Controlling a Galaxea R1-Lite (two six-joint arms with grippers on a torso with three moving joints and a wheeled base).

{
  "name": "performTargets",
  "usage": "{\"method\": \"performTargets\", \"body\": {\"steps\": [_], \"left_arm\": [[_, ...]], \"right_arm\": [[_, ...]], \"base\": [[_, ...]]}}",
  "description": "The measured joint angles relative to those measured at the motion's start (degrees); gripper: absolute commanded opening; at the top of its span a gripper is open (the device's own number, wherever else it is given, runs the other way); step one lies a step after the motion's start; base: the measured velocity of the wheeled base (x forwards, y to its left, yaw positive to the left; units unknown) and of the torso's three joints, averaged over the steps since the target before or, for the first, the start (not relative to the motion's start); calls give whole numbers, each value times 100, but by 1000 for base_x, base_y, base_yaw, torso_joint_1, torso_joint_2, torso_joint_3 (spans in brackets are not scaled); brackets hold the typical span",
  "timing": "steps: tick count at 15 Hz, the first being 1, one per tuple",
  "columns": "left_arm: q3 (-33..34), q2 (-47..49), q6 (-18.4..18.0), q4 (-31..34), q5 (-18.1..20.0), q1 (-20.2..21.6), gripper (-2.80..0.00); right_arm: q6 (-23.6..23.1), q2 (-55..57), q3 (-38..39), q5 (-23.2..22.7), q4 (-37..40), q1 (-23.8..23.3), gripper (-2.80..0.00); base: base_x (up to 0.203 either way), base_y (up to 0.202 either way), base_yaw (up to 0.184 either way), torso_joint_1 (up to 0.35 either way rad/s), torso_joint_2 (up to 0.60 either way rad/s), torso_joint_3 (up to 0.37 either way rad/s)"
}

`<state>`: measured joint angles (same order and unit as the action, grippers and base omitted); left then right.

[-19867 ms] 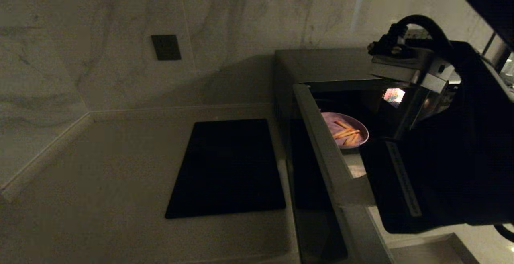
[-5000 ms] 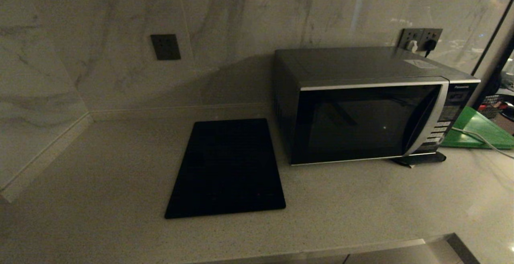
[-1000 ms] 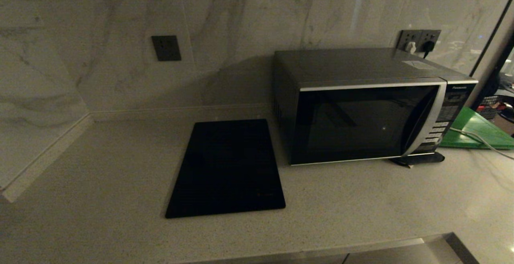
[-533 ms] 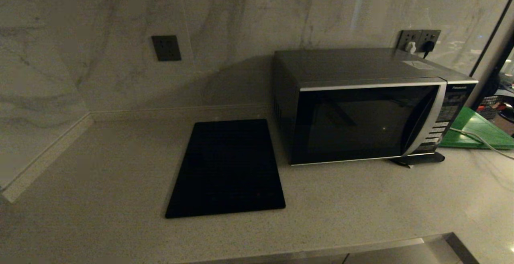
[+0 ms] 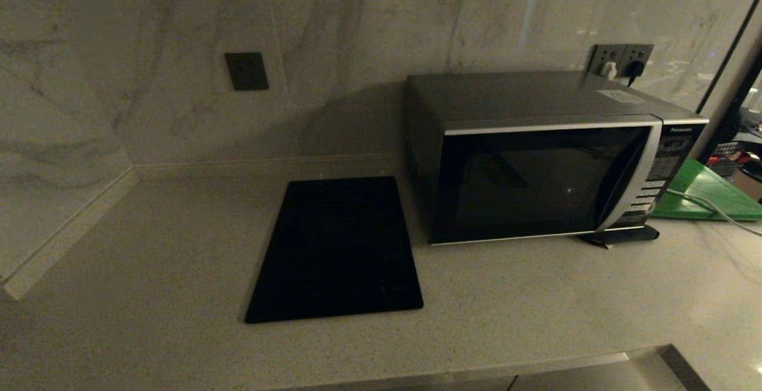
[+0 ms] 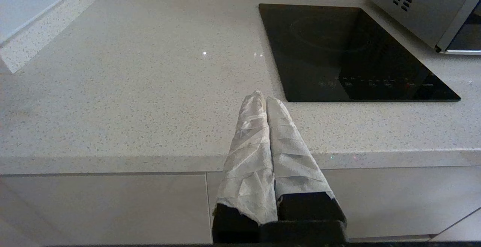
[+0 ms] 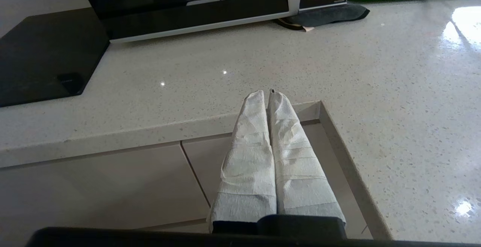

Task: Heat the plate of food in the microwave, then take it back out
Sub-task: Open the microwave oven

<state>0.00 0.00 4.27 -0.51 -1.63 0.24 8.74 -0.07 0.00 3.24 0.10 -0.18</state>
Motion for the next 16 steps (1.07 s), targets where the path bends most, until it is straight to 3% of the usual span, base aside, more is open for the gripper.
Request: {"method": "performTargets", "body": {"steps": [16], "left_arm": [[0, 0, -2, 0, -1, 0, -280]], "right_arm": [[2, 0, 0, -2, -2, 0, -280]], "base": [[0, 0, 0, 0, 0, 0]]}}
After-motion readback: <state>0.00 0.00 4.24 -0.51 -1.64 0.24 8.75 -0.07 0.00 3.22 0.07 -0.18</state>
